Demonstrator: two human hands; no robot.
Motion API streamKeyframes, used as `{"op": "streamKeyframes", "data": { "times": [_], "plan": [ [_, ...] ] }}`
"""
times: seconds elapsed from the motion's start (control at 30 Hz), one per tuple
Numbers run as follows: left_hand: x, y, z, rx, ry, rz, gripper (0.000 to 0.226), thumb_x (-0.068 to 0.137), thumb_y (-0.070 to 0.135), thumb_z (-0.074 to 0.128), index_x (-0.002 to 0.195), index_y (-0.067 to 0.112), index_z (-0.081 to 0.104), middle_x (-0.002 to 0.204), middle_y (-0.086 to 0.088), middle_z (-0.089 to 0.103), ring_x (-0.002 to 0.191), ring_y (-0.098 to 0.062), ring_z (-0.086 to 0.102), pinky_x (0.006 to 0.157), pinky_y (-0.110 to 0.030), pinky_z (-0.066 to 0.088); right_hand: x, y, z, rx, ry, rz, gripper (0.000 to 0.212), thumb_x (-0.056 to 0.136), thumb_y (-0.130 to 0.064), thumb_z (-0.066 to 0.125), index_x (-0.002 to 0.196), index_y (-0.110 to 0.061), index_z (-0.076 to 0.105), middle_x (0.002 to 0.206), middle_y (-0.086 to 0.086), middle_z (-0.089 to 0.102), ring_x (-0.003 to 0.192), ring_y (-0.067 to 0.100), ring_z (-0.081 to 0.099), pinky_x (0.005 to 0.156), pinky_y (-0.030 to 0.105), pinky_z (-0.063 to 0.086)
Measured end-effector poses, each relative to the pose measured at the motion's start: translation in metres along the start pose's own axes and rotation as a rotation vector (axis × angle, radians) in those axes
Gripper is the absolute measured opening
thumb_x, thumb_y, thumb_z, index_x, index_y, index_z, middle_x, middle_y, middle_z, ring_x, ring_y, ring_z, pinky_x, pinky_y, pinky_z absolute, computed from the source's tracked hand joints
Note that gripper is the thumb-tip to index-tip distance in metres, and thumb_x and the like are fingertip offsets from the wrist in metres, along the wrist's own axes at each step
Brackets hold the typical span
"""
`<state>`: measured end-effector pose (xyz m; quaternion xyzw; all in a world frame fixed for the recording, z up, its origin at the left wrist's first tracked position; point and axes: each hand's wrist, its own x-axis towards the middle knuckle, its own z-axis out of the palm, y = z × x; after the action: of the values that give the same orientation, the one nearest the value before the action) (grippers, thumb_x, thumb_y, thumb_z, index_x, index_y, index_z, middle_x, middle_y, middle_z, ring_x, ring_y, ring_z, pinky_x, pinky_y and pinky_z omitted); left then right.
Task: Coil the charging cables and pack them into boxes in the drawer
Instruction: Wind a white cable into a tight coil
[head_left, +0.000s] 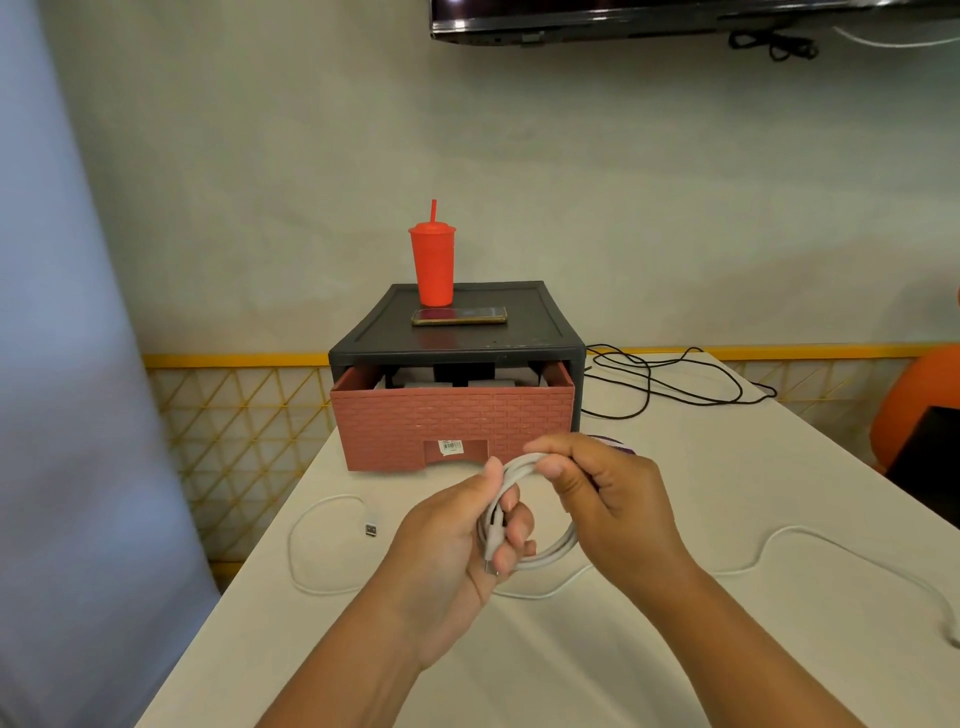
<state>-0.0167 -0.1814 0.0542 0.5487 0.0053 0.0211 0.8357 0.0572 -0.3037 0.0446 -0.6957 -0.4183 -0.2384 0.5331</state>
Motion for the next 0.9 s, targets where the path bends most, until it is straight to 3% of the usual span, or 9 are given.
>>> {"op": "streamKeyframes", "data": {
  "times": [0.1,0.17,0.23,0.33,0.43,0.53,0.67,0.8,0.9],
  "plan": [
    [-0.003,0.001,0.002,0.154,0.055,0.052,0.030,0.083,0.038,0.046,0.067,0.012,0.046,0.046,0.003,0.038,0.039,-0.009,0.029,0.064,-0.025,0.044,0.004,-0.001,-0.007,0.058,-0.047,0.033,0.042,0.089,-0.055,0.040,0.087,-0.024,0.068,0.073,-0.024,0.063,0.066,-0.001,0.059,0.058,0.010,0.044],
    [0.000,0.000,-0.003,0.336,0.082,0.105,0.033,0.093,0.032,0.041,0.066,0.013,0.044,0.044,0.007,0.035,0.039,-0.007,0.028,0.065,-0.026,0.042,0.010,0.000,-0.017,0.014,-0.112,0.109,0.036,0.086,-0.056,0.048,0.078,-0.026,0.068,0.074,-0.018,0.065,0.065,0.000,0.058,0.058,0.014,0.046],
    [0.005,-0.003,-0.013,0.586,0.078,0.165,0.036,0.097,0.028,0.040,0.063,0.017,0.043,0.043,0.010,0.036,0.042,-0.006,0.029,0.063,-0.031,0.035,0.018,-0.002,-0.027,-0.017,-0.196,0.182,0.014,0.085,-0.033,0.061,0.072,-0.034,0.066,0.072,-0.019,0.065,0.063,-0.002,0.057,0.060,0.012,0.044],
    [0.008,-0.009,-0.023,0.822,-0.038,0.127,0.038,0.097,0.030,0.041,0.060,0.021,0.043,0.043,0.013,0.038,0.045,-0.005,0.031,0.057,-0.026,0.028,0.029,-0.014,-0.037,0.067,-0.303,0.247,0.029,0.085,-0.004,0.062,0.076,-0.031,0.065,0.062,-0.021,0.063,0.059,-0.005,0.054,0.059,0.009,0.042],
    [0.004,-0.006,-0.018,0.683,-0.129,0.061,0.040,0.090,0.047,0.041,0.064,0.015,0.042,0.045,0.013,0.035,0.045,-0.006,0.030,0.057,-0.024,0.027,0.035,-0.027,-0.032,0.291,-0.328,0.275,0.026,0.089,-0.001,0.054,0.077,-0.021,0.065,0.057,-0.021,0.060,0.056,-0.006,0.053,0.057,0.006,0.040],
    [0.002,0.002,-0.013,0.464,-0.146,0.048,0.056,0.084,0.067,0.035,0.058,0.019,0.049,0.045,0.005,0.034,0.042,-0.009,0.029,0.060,-0.027,0.030,0.029,-0.022,-0.015,0.697,-0.161,0.429,0.024,0.083,-0.014,0.052,0.075,-0.025,0.072,0.056,-0.011,0.053,0.059,0.005,0.048,0.065,0.018,0.043],
    [0.003,0.006,-0.011,0.329,-0.018,0.075,0.046,0.073,0.056,0.040,0.062,0.012,0.047,0.045,0.003,0.033,0.039,-0.009,0.027,0.059,-0.027,0.034,0.020,-0.019,0.002,1.165,-0.030,0.712,0.028,0.079,-0.011,0.048,0.075,-0.020,0.073,0.060,0.002,0.050,0.058,0.010,0.048,0.066,0.026,0.053],
    [0.003,0.007,-0.013,0.351,0.083,0.164,0.038,0.077,0.046,0.042,0.066,0.011,0.041,0.044,0.006,0.032,0.039,-0.005,0.028,0.061,-0.025,0.037,0.020,-0.018,-0.001,1.257,-0.148,0.828,0.029,0.079,-0.002,0.044,0.080,-0.011,0.072,0.067,0.009,0.056,0.060,0.017,0.057,0.062,0.031,0.055],
    [0.008,0.006,-0.017,0.347,0.171,0.214,0.036,0.082,0.044,0.040,0.065,0.012,0.039,0.044,0.007,0.031,0.043,-0.006,0.026,0.063,-0.031,0.031,0.016,-0.018,0.000,1.119,-0.198,0.894,0.027,0.089,-0.001,0.040,0.086,-0.003,0.066,0.075,0.013,0.067,0.062,0.020,0.066,0.063,0.029,0.056]
  ]
}}
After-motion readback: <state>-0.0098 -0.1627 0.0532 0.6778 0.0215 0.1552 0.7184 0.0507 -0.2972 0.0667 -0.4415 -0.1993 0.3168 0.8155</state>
